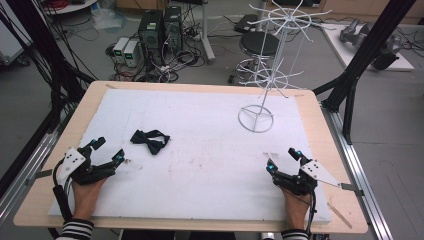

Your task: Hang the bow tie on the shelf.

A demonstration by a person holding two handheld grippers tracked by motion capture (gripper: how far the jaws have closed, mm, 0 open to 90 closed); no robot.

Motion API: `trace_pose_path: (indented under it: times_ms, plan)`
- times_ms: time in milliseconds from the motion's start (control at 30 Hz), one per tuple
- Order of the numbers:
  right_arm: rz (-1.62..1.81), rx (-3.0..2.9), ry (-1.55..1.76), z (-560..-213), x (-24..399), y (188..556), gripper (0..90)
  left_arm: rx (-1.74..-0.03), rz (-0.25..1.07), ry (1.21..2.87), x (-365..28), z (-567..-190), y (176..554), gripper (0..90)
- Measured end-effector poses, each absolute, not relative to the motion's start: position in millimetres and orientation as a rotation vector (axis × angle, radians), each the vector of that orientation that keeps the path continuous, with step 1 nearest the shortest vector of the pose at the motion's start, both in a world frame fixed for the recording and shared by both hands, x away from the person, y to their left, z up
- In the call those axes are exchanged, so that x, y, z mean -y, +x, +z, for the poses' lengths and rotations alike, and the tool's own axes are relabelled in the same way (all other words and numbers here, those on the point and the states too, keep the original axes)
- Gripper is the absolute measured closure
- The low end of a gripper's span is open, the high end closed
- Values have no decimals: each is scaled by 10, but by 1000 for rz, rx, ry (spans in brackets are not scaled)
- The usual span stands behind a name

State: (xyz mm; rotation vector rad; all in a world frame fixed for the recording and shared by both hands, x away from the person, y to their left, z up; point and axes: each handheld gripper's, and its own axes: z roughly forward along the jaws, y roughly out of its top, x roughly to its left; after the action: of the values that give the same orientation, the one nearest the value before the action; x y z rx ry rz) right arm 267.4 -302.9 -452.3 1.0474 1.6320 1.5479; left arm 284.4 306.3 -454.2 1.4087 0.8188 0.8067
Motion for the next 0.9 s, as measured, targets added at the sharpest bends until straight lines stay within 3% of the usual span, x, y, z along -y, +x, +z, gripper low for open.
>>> trace_pose_path:
  times_ms: [900]
  plan:
    - [1550,-1621,1059,-4522,3031,2675,101,-866,763,1462,-3065,-4497,2923,166]
